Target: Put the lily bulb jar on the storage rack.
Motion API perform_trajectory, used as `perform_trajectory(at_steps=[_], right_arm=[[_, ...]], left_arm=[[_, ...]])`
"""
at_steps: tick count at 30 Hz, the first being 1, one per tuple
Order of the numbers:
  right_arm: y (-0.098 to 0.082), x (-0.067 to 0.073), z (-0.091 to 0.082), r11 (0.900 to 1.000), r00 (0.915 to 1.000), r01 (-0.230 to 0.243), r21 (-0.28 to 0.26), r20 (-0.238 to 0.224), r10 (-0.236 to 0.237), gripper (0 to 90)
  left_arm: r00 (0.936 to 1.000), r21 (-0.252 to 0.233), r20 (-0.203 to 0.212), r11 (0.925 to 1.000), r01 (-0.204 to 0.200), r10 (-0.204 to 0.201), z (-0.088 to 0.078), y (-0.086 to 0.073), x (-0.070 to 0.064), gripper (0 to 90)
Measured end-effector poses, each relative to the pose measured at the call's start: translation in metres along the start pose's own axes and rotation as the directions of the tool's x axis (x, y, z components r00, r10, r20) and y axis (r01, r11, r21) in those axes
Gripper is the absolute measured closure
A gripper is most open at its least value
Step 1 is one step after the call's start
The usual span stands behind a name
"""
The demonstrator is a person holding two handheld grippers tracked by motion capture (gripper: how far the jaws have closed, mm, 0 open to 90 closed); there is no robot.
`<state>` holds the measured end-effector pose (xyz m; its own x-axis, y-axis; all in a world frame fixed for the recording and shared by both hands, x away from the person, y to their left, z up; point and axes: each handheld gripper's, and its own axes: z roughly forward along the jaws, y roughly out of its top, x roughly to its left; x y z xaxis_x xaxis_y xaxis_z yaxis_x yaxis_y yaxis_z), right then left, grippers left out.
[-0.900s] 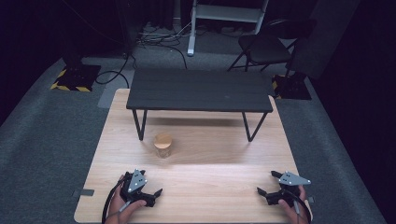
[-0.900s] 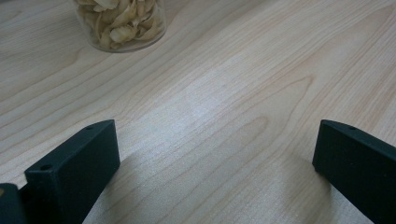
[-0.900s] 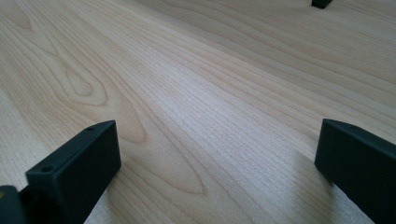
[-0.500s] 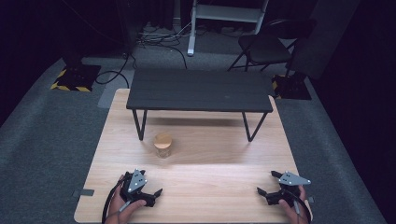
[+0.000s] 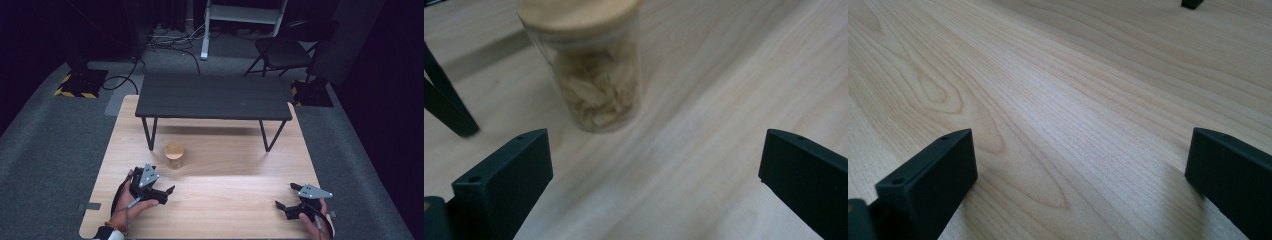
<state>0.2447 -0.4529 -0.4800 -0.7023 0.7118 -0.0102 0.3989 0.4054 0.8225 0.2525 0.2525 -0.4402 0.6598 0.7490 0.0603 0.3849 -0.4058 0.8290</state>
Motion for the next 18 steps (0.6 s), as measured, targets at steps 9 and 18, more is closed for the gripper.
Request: perform_trajectory(at_steps=[9,18], right_arm=[[0.0,0.0,0.0,1.0,1.0,0.0,0.0,-0.001,0.0,0.0],[0.0,0.0,0.0,1.0,1.0,0.0,0.0,-0.001,0.0,0.0]], left_arm=[[0.9996,0.035,0.027,0.9993,-0.012,0.011,0.018,0.048,0.027,0.9],[0.9998,0.042,0.006,0.9989,-0.018,0.018,0.044,0.069,0.033,1.0]])
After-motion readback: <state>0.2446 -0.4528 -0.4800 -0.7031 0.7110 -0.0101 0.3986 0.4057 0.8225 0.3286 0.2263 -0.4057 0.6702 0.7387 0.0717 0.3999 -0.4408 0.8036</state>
